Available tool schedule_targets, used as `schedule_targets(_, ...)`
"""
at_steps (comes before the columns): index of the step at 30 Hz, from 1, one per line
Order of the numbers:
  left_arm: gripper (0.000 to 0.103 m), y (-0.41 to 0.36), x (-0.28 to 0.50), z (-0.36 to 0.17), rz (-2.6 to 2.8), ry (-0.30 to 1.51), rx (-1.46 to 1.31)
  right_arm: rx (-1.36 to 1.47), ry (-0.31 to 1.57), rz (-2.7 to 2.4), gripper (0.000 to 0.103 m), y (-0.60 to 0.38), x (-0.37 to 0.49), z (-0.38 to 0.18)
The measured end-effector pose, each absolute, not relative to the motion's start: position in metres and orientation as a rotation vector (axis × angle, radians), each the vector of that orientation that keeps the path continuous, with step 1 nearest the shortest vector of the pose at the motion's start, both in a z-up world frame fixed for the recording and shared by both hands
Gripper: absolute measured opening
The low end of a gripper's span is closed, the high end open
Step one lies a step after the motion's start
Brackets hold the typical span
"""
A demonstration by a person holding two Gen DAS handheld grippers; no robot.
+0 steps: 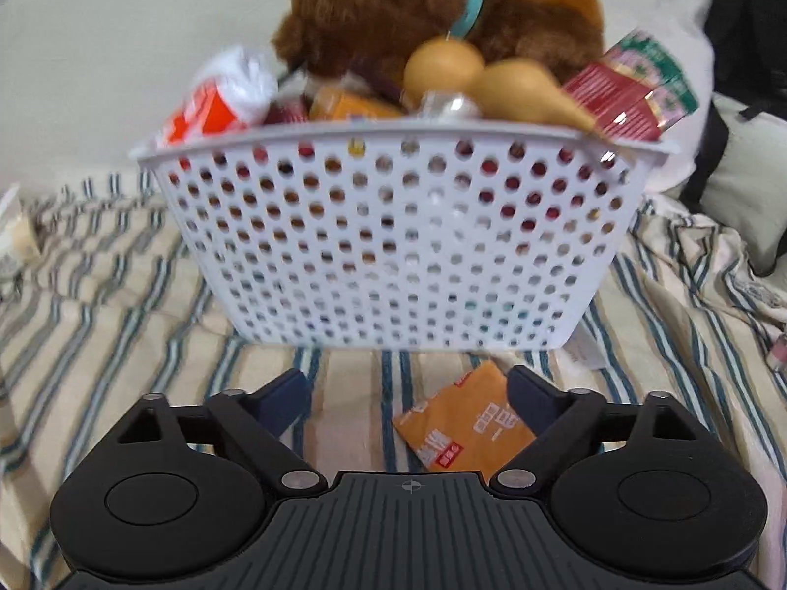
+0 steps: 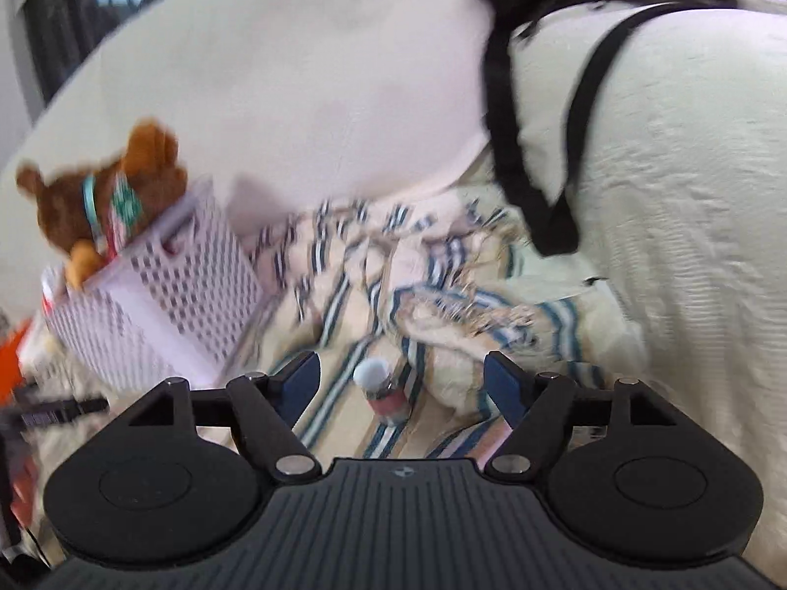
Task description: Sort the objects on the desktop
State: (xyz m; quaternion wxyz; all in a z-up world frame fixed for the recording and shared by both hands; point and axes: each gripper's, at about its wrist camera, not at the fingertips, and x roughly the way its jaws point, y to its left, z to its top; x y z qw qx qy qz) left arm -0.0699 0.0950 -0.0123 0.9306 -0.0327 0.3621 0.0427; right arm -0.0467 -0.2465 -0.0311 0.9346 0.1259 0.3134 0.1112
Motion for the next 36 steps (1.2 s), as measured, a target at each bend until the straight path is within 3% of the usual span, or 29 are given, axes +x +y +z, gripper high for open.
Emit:
schedule_targets(3, 0.097, 0.096, -0.065, -0.02, 0.089, 0.786, -0.078, 0.187, 0.655, 0.242, 0.077, -0.223, -0.033, -0.04)
schedule_targets(5, 0.099, 0.096, -0.061, -0.028, 0.093, 0.81, -0.091, 0.133, 0.678, 0.225, 0.071, -0.209, -0.02, -0.05)
schedule_targets(6, 0.099, 0.096, -0.058, -0.032, 0.09, 0.829, -0.109, 0.119, 0.695, 0.205, 0.056, -0.205, -0.014, -0.056)
schedule_targets(7, 0.099, 0.096, -0.055, -0.036, 0.082, 0.847, -0.129, 0.119, 0.726, 0.176, 0.025, -0.202, -0.007, -0.063)
schedule_targets(11, 0.098, 0.087, -0.051, -0.046, 0.07, 0.847, -0.15, 0.194, 0.715, 0.147, 0.024, -0.208, -0.008, -0.07)
schedule_targets(12, 0.08, 0.085, -0.052, -0.046, 0.062, 0.84, -0.146, 0.234, 0.711, 0.153, 0.024, -0.213, -0.011, -0.07)
schedule_targets(13, 0.049, 0.083, -0.053, -0.046, 0.057, 0.831, -0.142, 0.267, 0.708, 0.153, 0.024, -0.217, -0.014, -0.069)
schedule_targets(14, 0.028, 0.082, -0.053, -0.045, 0.066, 0.833, -0.137, 0.287, 0.702, 0.148, 0.024, -0.221, -0.017, -0.069)
schedule_targets(15, 0.01, 0.084, -0.054, -0.044, 0.067, 0.834, -0.149, 0.3, 0.695, 0.144, 0.024, -0.224, -0.019, -0.069)
schedule_targets(16, 0.005, 0.09, -0.056, -0.044, 0.039, 0.836, -0.202, 0.319, 0.693, 0.149, 0.024, -0.227, -0.024, -0.068)
schedule_targets(24, 0.004, 0.127, -0.075, -0.029, -0.025, 0.816, -0.433, 0.379, 0.662, 0.205, 0.024, -0.225, -0.039, -0.051)
schedule_targets(36, 0.0, 0.122, -0.106, 0.065, -0.103, 0.636, -0.313, 0.379, 0.573, 0.42, 0.024, -0.172, -0.042, 0.018)
